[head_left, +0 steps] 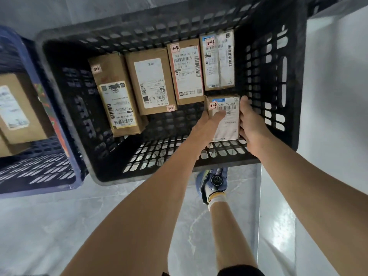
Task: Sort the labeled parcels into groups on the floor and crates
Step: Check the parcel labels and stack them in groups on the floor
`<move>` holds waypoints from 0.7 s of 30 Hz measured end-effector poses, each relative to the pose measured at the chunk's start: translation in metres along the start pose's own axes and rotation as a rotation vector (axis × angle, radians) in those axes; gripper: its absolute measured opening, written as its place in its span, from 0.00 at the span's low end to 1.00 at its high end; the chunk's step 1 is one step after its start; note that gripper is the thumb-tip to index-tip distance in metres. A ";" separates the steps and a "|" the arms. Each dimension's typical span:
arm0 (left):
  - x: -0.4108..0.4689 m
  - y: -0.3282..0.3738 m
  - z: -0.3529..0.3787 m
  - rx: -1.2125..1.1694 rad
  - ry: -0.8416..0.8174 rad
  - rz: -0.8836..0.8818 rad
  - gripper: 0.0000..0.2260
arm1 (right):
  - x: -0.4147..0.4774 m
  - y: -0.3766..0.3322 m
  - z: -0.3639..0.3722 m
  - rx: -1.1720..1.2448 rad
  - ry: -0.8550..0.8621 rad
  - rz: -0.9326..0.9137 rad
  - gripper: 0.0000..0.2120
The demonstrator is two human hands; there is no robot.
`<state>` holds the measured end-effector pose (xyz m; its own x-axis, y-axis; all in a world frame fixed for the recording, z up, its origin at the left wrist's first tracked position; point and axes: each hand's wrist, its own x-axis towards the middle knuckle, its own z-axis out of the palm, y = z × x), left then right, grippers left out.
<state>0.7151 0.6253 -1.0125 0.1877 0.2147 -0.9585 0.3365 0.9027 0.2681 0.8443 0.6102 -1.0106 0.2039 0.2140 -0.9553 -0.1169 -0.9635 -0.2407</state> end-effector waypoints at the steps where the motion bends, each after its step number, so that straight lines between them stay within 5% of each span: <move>1: 0.004 0.001 0.000 0.013 -0.005 -0.005 0.33 | 0.002 -0.001 0.000 -0.016 0.004 0.007 0.27; 6: 0.017 0.000 0.001 0.073 0.007 -0.029 0.33 | 0.027 0.001 -0.008 -0.094 0.029 0.045 0.53; 12: 0.018 -0.002 0.002 0.050 0.000 -0.041 0.34 | 0.023 -0.008 -0.018 -0.126 0.000 0.038 0.30; 17: 0.024 -0.003 0.003 -0.001 0.022 -0.081 0.41 | 0.027 -0.005 -0.019 -0.076 -0.019 0.043 0.29; 21: 0.034 -0.007 -0.001 0.002 0.061 -0.120 0.37 | 0.034 -0.004 -0.011 -0.081 -0.019 0.040 0.27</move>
<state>0.7183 0.6264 -1.0474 0.0897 0.1276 -0.9878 0.3552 0.9225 0.1514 0.8623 0.6193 -1.0398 0.1822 0.1775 -0.9671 -0.0458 -0.9810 -0.1886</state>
